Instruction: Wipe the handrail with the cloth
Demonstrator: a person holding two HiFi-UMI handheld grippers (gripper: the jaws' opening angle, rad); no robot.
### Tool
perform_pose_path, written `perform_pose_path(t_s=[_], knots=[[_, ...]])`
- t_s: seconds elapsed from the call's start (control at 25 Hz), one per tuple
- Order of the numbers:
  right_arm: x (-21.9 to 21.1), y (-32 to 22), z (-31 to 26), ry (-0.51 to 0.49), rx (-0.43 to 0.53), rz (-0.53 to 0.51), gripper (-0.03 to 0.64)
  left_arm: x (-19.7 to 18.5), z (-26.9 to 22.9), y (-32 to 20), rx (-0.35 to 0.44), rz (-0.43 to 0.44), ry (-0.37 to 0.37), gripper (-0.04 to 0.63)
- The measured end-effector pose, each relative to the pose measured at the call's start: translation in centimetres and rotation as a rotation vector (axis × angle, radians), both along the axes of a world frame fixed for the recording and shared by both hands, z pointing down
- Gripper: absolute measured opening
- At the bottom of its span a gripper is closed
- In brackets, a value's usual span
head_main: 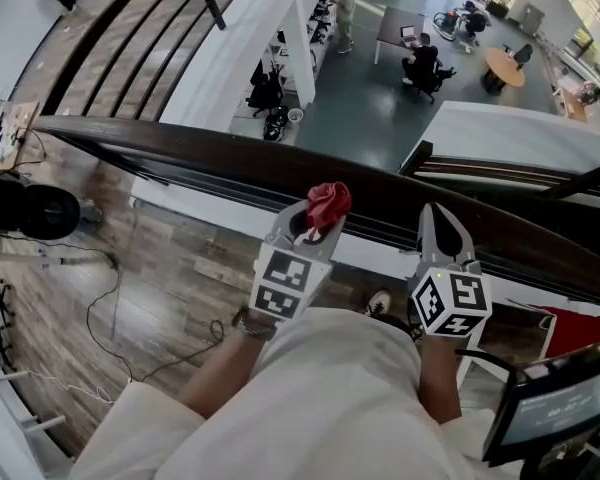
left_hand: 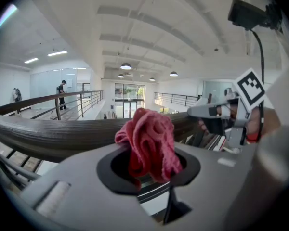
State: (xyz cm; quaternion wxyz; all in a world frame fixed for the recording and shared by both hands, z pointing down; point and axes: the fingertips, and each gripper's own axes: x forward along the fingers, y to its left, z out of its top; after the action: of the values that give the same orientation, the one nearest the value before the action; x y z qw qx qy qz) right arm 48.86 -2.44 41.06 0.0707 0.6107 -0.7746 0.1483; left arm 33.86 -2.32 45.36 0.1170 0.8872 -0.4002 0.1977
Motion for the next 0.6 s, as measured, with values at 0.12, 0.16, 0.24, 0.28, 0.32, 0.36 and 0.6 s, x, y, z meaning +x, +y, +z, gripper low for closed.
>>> perform_pose_path(t_s=[0.12,0.16,0.24,0.28,0.32,0.36,0.6], knots=[[-0.2,0.0,0.1,0.003,-0.004,-0.002,0.003,1.0,0.1,0.4,-0.001,0.035,0.0,0.13],[-0.4,0.1,0.1,0.004,-0.007,-0.005,0.003,1.3,0.1,0.5,0.0,0.047,0.0,0.13],[-0.5,0.3,0.1,0.008,-0.012,-0.008,0.003,2.2,0.1,0.7,0.002,0.072,0.001,0.13],[-0.4,0.4,0.1,0.01,-0.015,-0.009,0.003,2.6,0.0,0.9,0.003,0.082,0.003,0.13],[-0.4,0.5,0.1,0.012,-0.017,-0.009,0.003,3.0,0.0,1.0,0.005,0.09,0.003,0.13],[-0.2,0.6,0.1,0.012,-0.019,-0.009,0.003,3.3,0.0,1.1,0.008,0.096,0.003,0.13],[-0.1,0.8,0.2,0.013,-0.023,-0.014,0.003,4.5,0.2,1.4,0.037,0.116,0.015,0.132]])
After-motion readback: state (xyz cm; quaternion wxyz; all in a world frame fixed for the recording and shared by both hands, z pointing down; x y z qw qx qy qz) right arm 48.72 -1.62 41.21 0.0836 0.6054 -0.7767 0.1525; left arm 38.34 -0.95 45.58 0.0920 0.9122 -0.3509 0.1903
